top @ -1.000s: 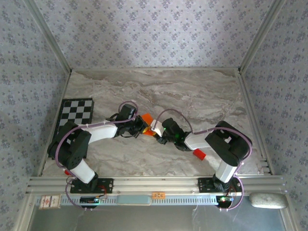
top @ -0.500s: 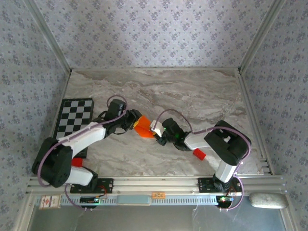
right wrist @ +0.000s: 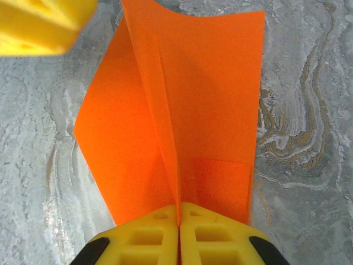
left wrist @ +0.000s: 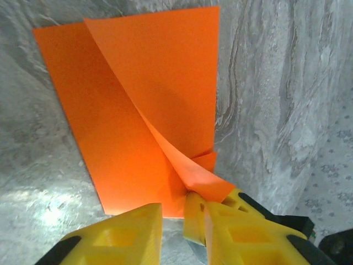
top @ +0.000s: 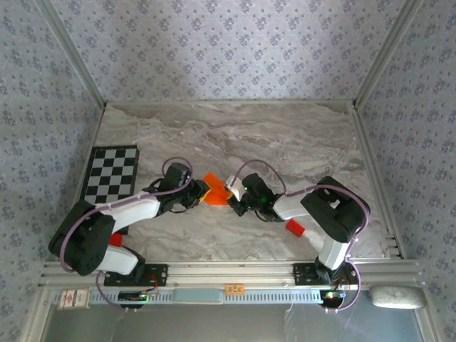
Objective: Fold a paper plane with a square sheet of paper (pick it up from the middle)
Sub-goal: Fourth fold the wing at the center of the table.
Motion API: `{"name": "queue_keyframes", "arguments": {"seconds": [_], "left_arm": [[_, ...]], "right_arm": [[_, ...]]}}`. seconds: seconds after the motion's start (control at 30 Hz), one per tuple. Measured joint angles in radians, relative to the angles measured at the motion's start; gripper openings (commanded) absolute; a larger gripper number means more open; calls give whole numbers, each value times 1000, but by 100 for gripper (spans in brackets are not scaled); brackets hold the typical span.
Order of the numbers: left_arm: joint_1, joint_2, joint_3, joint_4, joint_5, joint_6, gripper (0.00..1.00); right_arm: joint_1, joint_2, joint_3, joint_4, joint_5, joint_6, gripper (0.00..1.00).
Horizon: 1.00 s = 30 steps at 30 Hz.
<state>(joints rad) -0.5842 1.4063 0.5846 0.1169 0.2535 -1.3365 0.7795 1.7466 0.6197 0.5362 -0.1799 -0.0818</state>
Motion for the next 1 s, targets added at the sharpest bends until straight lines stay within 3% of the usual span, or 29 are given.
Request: {"name": "queue_keyframes", "arguments": {"seconds": [0.33, 1.0], "left_arm": [[-15, 96, 9, 46, 5, -4, 17], [-18, 172, 53, 14, 9, 21, 13]], "right_arm": [[-23, 8, 18, -20, -51, 68, 9], [-50, 19, 136, -253, -151, 140, 9]]}}
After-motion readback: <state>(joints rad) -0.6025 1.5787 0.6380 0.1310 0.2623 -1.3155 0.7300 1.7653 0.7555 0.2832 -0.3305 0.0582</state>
